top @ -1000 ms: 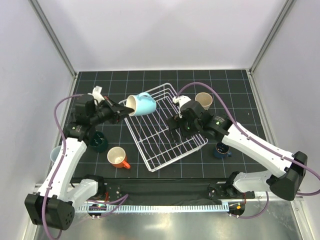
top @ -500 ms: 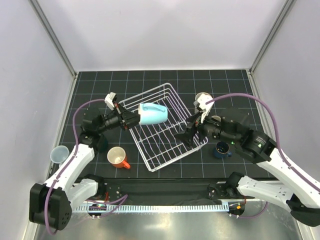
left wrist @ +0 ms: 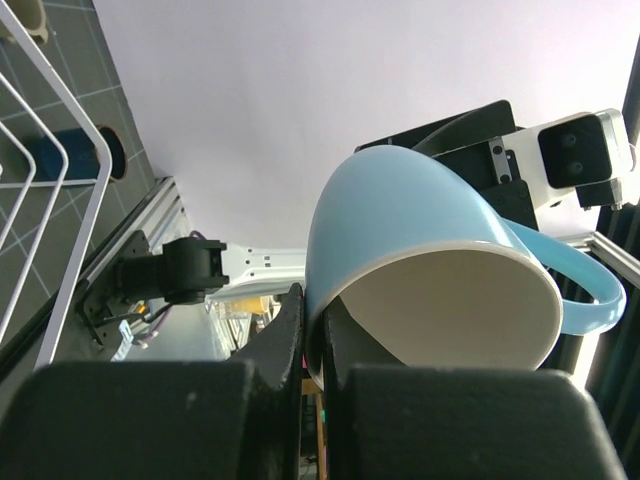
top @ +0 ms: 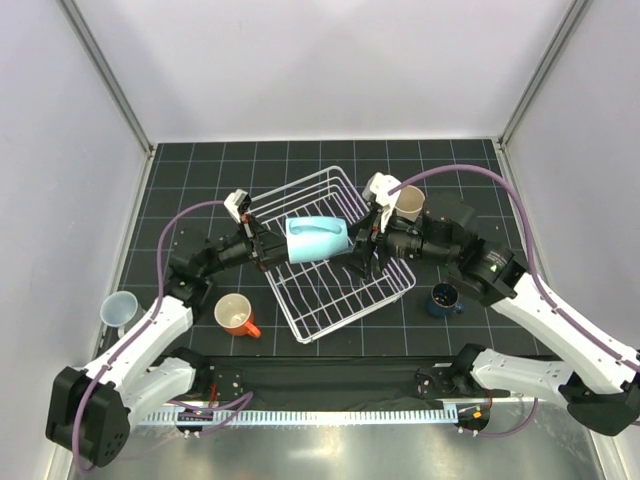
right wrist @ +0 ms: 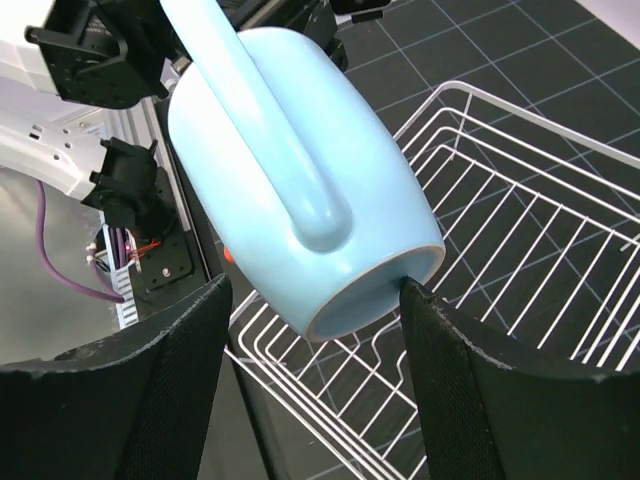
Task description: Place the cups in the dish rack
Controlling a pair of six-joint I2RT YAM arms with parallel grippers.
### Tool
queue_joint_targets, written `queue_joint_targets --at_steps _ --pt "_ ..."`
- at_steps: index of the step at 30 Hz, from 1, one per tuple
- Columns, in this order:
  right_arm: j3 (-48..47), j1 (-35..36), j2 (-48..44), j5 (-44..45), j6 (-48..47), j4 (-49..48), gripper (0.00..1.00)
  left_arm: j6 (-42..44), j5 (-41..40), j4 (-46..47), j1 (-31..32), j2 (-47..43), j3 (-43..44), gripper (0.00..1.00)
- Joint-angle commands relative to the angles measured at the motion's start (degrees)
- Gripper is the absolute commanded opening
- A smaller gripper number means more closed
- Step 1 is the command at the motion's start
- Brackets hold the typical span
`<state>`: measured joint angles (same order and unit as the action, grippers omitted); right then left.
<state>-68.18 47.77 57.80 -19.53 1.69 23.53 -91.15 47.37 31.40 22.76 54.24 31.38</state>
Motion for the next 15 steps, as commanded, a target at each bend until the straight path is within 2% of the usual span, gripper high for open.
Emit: queue_joint_targets --at_steps 1,5,7,10,15 --pt "-3.19 1.10 -0.05 -6.31 0.15 -7.00 0.68 -2.18 0.97 7.97 2.28 -1.15 0.09 0.01" --pt "-0.99 1.01 -1.99 -5.35 0.59 -7.18 0.70 -3.06 0.27 8.85 2.28 -1.50 -0.26 0.00" --pt "-0.02 1.10 -3.48 -4.47 0.77 -7.62 0.79 -3.41 0.17 9.91 2.37 -1.59 -0.44 0.00" --pt "0.16 1.10 -4.54 -3.24 1.73 -6.74 0.86 -3.42 0.26 11.23 2.46 -2.20 -0.35 0.00" --pt "-1.07 1.10 -5.86 -3.41 1.30 -7.01 0.87 -4.29 0.17 11.49 2.72 -3.26 0.09 0.00"
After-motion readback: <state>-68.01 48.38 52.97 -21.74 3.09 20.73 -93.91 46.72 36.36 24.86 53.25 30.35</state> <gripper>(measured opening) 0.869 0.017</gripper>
